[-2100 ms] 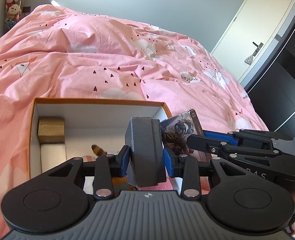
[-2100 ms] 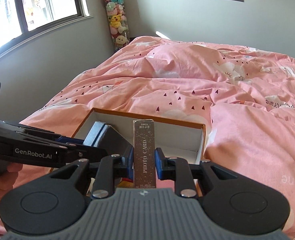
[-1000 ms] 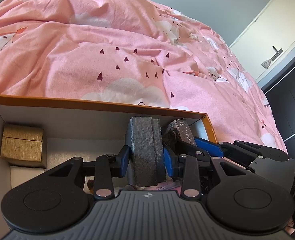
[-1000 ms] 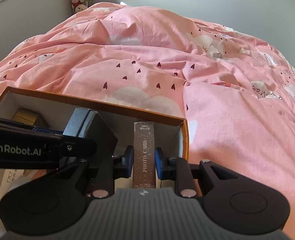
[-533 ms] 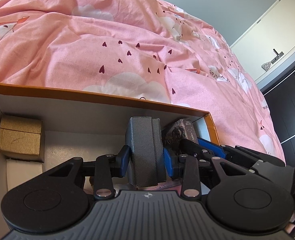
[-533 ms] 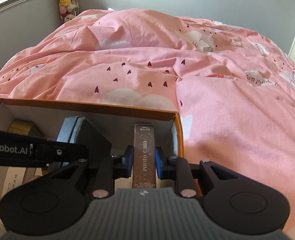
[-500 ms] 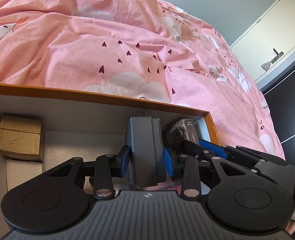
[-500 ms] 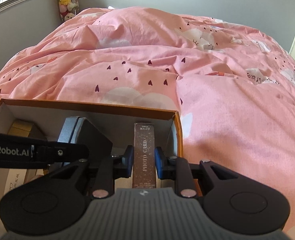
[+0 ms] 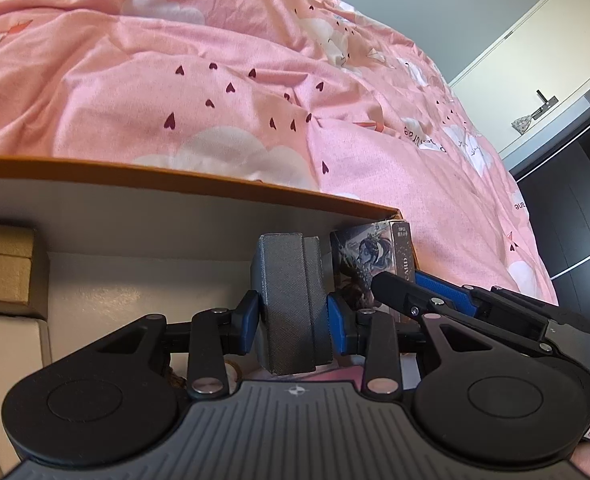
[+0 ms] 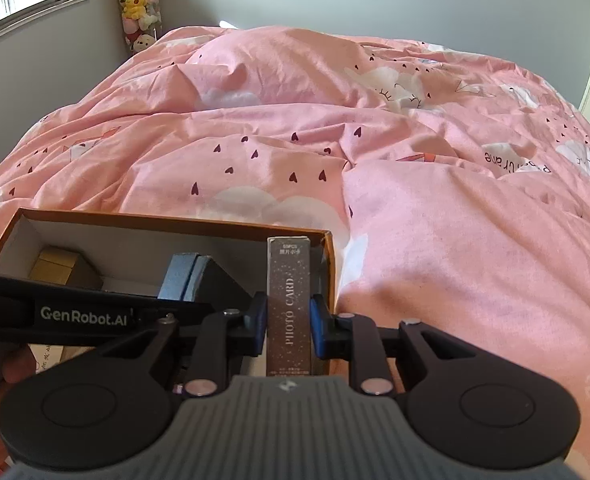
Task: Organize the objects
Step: 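Lower the grey case into the box with the left tool while the right tool holds the photo card above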
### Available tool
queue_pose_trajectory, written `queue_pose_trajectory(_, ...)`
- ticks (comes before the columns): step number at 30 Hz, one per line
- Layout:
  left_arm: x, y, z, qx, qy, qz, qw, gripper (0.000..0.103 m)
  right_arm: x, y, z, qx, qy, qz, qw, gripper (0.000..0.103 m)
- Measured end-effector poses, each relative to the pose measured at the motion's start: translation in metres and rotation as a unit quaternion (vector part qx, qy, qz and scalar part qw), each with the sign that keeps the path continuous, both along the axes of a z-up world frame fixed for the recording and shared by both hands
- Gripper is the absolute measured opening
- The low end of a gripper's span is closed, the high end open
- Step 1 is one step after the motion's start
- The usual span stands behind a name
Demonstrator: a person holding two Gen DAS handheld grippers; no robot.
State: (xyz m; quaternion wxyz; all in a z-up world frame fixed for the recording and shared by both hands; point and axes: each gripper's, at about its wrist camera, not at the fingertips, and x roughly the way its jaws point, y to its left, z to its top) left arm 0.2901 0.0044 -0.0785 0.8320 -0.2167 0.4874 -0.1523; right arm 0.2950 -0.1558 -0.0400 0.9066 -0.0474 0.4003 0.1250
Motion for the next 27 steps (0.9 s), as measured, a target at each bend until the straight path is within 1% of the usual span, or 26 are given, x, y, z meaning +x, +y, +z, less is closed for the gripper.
queue_pose_trajectory(3, 0.002, 0.003, -0.009, -0.025, 0.037, 0.000, 0.9990, 0.038, 0.002, -0.005, -0.004, 0.014, 0.006, -0.005, 1.000, 0.023)
queue_pose_trajectory(4, 0.003, 0.003, -0.012, -0.028, 0.048, -0.004, 0.9985, 0.038, 0.003, -0.006, -0.006, 0.020, 0.009, -0.007, 1.000, 0.023)
queue_pose_trajectory(6, 0.001, -0.002, -0.015, -0.008, 0.063, -0.013, 0.9979, 0.037, 0.002, -0.008, -0.008, 0.029, 0.007, -0.011, 0.999, 0.023)
queue_pose_trajectory(8, -0.003, -0.003, -0.012, 0.012, 0.058, -0.008, 0.9982, 0.037, 0.002, -0.008, -0.009, 0.038, 0.008, -0.015, 0.999, 0.023)
queue_pose_trajectory(12, -0.003, 0.008, -0.006, -0.006, 0.069, 0.003, 0.9976, 0.037, 0.001, -0.001, -0.012, 0.034, 0.006, -0.011, 0.999, 0.023)
queue_pose_trajectory(14, -0.001, 0.012, -0.002, 0.001, 0.073, 0.010, 0.9973, 0.037, 0.002, 0.003, -0.015, 0.031, 0.007, -0.009, 0.999, 0.023)
queue_pose_trajectory(16, -0.001, 0.015, 0.003, 0.013, 0.063, 0.016, 0.9978, 0.037, 0.001, 0.007, -0.022, 0.029, 0.006, -0.008, 1.000, 0.023)
queue_pose_trajectory(20, 0.001, 0.016, 0.006, 0.031, 0.063, 0.016, 0.9974, 0.037, -0.005, 0.022, -0.031, -0.014, -0.016, 0.008, 1.000, 0.023)
queue_pose_trajectory(24, 0.007, 0.014, 0.008, 0.027, 0.056, 0.015, 0.9979, 0.037, 0.003, 0.025, -0.031, -0.033, 0.003, 0.007, 0.999, 0.023)
queue_pose_trajectory(26, 0.009, 0.013, 0.009, 0.025, 0.050, 0.013, 0.9983, 0.037, 0.005, 0.027, -0.032, -0.041, 0.005, 0.009, 0.999, 0.024)
queue_pose_trajectory(27, 0.010, 0.012, 0.010, 0.025, 0.047, 0.014, 0.9985, 0.037, 0.005, 0.029, -0.032, -0.054, 0.001, 0.011, 0.998, 0.023)
